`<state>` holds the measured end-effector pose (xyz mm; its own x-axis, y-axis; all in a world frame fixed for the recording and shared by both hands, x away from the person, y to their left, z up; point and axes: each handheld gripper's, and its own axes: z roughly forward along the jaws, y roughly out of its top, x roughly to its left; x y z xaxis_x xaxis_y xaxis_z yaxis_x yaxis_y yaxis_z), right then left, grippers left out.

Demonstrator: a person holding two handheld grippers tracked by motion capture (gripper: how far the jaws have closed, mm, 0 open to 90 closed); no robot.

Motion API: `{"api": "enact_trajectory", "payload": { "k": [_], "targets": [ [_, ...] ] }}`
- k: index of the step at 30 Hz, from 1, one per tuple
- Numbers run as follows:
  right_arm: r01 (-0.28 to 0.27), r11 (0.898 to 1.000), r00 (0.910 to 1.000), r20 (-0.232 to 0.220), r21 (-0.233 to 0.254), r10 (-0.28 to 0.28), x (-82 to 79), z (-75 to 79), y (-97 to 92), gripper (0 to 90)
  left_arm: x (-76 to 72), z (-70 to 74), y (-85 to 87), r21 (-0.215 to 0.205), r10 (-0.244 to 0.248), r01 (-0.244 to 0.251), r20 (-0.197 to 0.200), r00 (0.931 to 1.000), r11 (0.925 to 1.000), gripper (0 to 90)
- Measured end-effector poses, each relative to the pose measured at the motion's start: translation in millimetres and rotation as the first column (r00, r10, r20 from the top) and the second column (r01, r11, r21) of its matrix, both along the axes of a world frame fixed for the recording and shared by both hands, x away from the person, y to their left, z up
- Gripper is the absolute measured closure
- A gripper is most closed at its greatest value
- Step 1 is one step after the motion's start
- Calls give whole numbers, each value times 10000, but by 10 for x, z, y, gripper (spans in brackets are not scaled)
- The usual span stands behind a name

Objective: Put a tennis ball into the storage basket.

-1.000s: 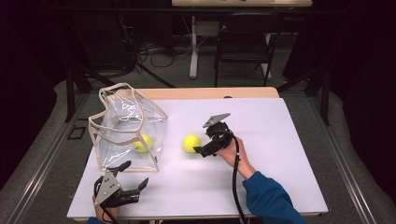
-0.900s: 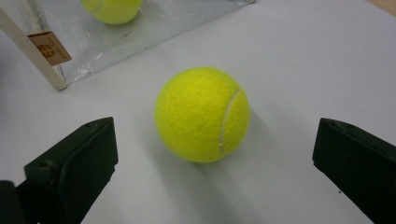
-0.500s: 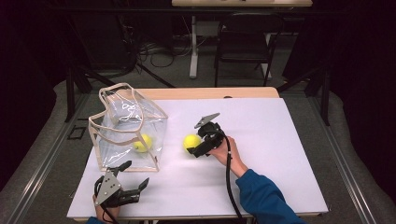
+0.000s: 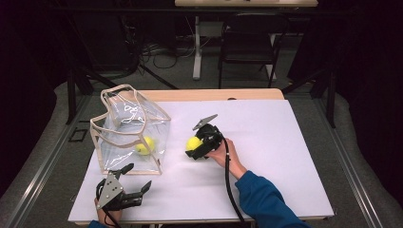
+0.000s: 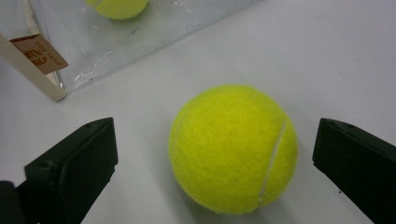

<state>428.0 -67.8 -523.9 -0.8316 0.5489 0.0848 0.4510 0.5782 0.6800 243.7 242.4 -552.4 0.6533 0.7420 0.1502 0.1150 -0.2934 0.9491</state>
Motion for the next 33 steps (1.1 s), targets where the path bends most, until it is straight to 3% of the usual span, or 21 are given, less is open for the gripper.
{"api": "enact_trajectory", "payload": {
  "k": [18, 30, 33],
  "targets": [
    [173, 9994, 9992, -368, -292, -184, 39, -90, 53, 20, 2, -3, 2, -40, 2, -2, 2, 10000, 10000, 158],
    [613, 9967, 9976, -284, -535, -628, 51, -112, 44, 248, 1, -1, 1, 44, -11, 11, -17, 10000, 10000, 158],
    [677, 9965, 9971, -319, -480, -693, 51, -111, 33, 253, 3, -3, -1, 51, -19, 20, -14, 10000, 10000, 158]
  ]
}}
